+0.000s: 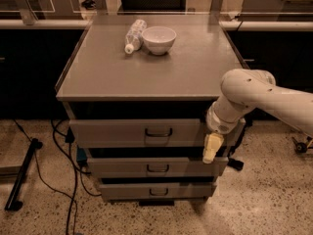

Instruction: Open top drawer

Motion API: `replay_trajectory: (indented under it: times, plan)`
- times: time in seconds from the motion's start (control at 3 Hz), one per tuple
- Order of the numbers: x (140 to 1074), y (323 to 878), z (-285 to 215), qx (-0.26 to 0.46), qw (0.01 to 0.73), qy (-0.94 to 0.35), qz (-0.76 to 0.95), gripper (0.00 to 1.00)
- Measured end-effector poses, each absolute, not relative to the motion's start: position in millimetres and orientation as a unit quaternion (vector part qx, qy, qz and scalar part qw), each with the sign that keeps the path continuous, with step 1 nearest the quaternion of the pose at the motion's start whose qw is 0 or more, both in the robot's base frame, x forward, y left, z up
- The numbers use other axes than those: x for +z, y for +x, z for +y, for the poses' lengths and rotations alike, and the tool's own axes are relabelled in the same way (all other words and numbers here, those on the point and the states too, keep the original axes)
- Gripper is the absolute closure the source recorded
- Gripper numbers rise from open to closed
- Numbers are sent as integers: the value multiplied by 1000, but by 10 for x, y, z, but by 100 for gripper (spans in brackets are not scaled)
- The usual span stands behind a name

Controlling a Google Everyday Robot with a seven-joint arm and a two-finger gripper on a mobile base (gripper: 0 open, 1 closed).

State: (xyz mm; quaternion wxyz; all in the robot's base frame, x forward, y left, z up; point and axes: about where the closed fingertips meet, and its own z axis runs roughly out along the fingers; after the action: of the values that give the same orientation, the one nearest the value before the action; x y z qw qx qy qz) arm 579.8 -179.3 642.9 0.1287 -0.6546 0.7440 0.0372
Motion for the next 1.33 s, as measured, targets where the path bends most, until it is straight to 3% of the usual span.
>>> replay_trajectory:
  times: [0.67, 1.33]
  plan:
    - [6441, 5707, -1742, 42, 104, -659, 743, 0]
    - [6543, 5364, -1898, 74, 33, -652, 754, 0]
